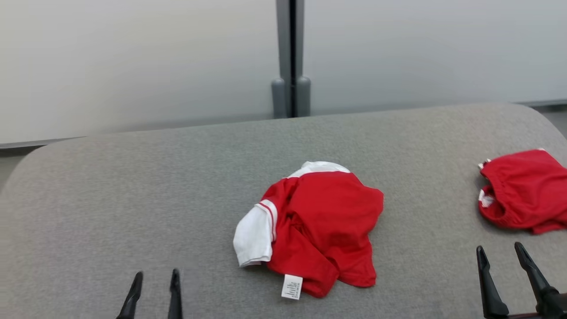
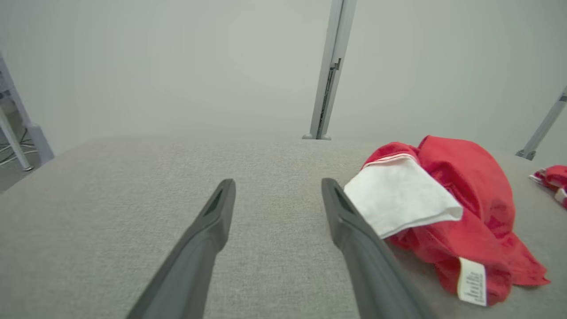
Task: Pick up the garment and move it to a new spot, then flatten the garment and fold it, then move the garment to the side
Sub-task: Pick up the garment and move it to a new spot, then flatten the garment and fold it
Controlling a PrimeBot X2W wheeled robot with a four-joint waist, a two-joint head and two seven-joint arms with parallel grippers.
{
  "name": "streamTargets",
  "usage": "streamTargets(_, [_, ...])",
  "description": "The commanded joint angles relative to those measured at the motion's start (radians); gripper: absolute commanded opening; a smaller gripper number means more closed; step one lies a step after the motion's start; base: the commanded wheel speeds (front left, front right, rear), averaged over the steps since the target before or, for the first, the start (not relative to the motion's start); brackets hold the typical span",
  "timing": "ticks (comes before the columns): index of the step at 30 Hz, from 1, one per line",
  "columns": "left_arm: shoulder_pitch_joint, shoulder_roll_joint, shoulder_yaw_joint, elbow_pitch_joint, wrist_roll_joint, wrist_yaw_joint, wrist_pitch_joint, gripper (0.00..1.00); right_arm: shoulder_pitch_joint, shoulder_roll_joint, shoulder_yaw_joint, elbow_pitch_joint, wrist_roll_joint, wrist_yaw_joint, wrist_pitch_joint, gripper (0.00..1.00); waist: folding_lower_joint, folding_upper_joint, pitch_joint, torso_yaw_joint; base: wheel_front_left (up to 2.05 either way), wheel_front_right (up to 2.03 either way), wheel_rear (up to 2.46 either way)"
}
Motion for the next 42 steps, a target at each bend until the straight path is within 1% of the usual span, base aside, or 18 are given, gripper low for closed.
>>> streamTargets(1, [0.036, 0.001, 0.031, -0.011, 0.024, -0.002, 0.001, 1.00, 0.019, -0.005, -0.006, 0.002, 0.009, 0.000, -0.005, 1.00, 0.0000, -0.0001, -0.046, 0.052, 0.00, 0.00, 0.00])
streamTargets(3, [0.064, -0.004, 0.071, -0.019, 0.040, -0.011, 0.001, 1.00, 0.028, -0.005, -0.004, 0.005, 0.018, 0.000, -0.005, 1.00, 0.0000, -0.0001, -0.060, 0.072, 0.00, 0.00, 0.00])
streamTargets(4, [0.064, -0.004, 0.071, -0.019, 0.040, -0.011, 0.001, 1.00, 0.028, -0.005, -0.004, 0.005, 0.018, 0.000, -0.005, 1.00, 0.0000, -0.0001, -0.060, 0.072, 0.00, 0.00, 0.00])
streamTargets(9, [0.100, -0.018, 0.140, -0.025, 0.064, -0.055, 0.000, 1.00, 0.038, -0.005, 0.021, 0.015, 0.035, 0.000, -0.005, 1.00, 0.0000, -0.0001, -0.081, 0.103, 0.00, 0.00, 0.00])
streamTargets(13, [0.107, -0.033, 0.170, -0.017, 0.081, -0.086, 0.001, 1.00, 0.036, -0.005, 0.038, 0.022, 0.040, 0.000, -0.005, 1.00, 0.0000, -0.0001, -0.089, 0.112, 0.00, 0.00, 0.00])
streamTargets(20, [0.111, -0.050, 0.197, -0.005, 0.104, -0.122, 0.000, 1.00, 0.030, -0.005, 0.057, 0.028, 0.043, 0.000, -0.005, 1.00, 0.0000, -0.0001, -0.090, 0.110, 0.00, 0.00, 0.00])
streamTargets(30, [0.092, -0.059, 0.218, 0.006, 0.112, -0.149, 0.000, 1.00, 0.024, -0.005, 0.065, 0.028, 0.042, 0.000, -0.005, 1.00, 0.0000, -0.0001, -0.077, 0.102, 0.00, 0.00, 0.00])
streamTargets(37, [0.070, -0.061, 0.216, 0.011, 0.114, -0.165, 0.000, 1.00, 0.017, -0.005, 0.071, 0.033, 0.043, 0.000, -0.005, 1.00, 0.0000, -0.0001, -0.071, 0.085, 0.00, 0.00, 0.00])
streamTargets(39, [0.057, -0.062, 0.181, 0.018, 0.095, -0.186, 0.000, 1.00, 0.013, -0.005, 0.072, 0.032, 0.043, 0.000, -0.005, 1.00, 0.0000, -0.0001, -0.065, 0.076, 0.00, 0.00, 0.00])
streamTargets(42, [0.023, -0.061, 0.097, 0.048, 0.084, -0.220, 0.000, 1.00, 0.004, -0.005, 0.081, 0.034, 0.039, 0.000, -0.005, 1.00, 0.0000, -0.0001, -0.054, 0.055, 0.00, 0.00, 0.00])
